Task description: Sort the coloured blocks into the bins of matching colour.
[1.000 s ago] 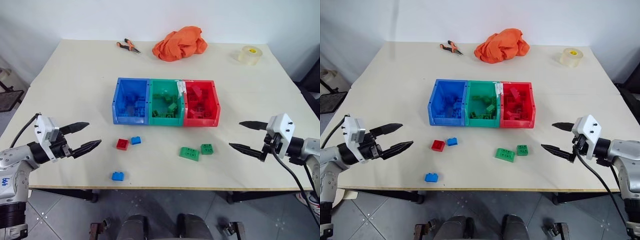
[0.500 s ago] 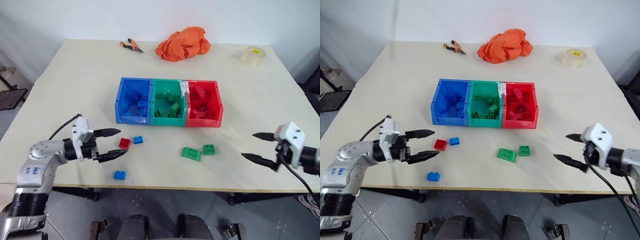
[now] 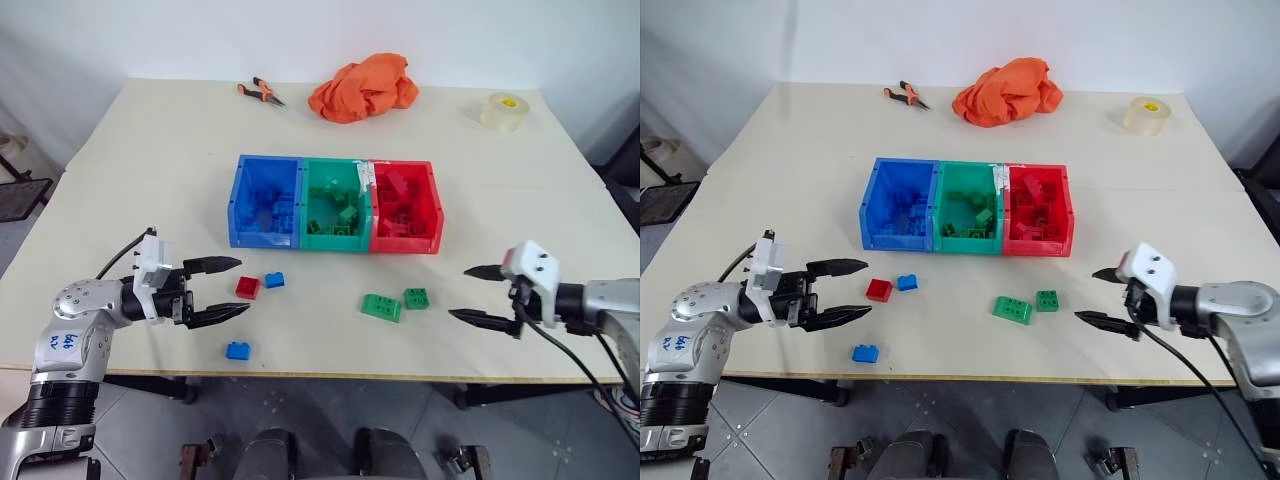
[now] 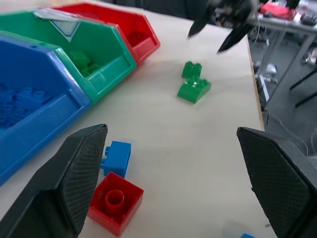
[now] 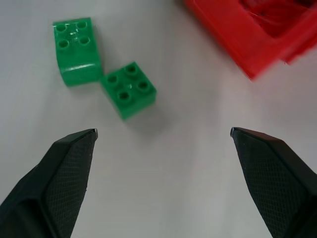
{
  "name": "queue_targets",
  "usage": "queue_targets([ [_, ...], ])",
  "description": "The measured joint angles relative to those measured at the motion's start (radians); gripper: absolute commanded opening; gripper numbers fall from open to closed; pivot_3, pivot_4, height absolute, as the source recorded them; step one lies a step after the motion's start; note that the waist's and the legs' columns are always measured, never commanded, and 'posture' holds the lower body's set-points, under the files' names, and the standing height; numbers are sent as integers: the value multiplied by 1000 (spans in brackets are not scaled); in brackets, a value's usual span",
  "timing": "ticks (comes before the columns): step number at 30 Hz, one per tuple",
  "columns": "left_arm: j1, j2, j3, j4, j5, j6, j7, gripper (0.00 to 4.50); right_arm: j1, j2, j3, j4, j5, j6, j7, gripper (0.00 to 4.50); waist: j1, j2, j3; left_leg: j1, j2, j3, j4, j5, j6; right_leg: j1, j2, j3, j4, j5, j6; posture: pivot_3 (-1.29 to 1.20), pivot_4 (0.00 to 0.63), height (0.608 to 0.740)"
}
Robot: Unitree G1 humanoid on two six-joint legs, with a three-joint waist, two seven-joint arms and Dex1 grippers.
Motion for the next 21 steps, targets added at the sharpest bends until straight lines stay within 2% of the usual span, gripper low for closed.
queue_targets([
  [5, 55, -2, 43, -5, -18, -47, -26, 4421, -129, 75, 142, 158, -93, -90, 41, 4500, -2, 0, 0, 0, 0, -1, 0, 0, 0, 0, 0, -1, 0, 0, 0, 0, 150, 740],
  [8, 87, -6, 59, -26, -25, -51, -15, 4421, -186, 112, 180, 233, -126, -147, 65, 4500, -9, 0, 0, 0, 0, -1, 0, 0, 0, 0, 0, -1, 1, 0, 0, 0, 150, 740],
  [11, 113, -16, 62, -68, -34, -51, 2, 4500, -215, 132, 194, 275, -141, -185, 90, 3936, -13, 0, 0, 1, 1, -2, 0, 0, 0, 1, 0, -1, 2, 0, 0, 0, 150, 740],
  [18, 148, -17, 81, -93, -37, -51, 31, 4500, -201, 150, 182, 273, -141, -210, 98, 1618, -13, 0, 0, 1, 1, -3, 0, 0, 0, 1, 0, -1, 4, 0, 0, 0, 150, 740],
  [19, 148, -19, 81, -93, -37, -52, 33, 4500, -195, 151, 176, 269, -135, -208, 91, 1424, -13, 0, 0, 1, 0, -3, 1, 0, 0, 1, -1, -1, 4, 0, 0, 0, 150, 740],
  [21, 148, -23, 81, -93, -37, -56, 37, 4500, -177, 154, 153, 249, -123, -194, 68, 1439, -10, 0, 0, 1, 0, -3, 1, 0, 0, 0, -1, -1, 4, 0, 0, 0, 150, 740],
])
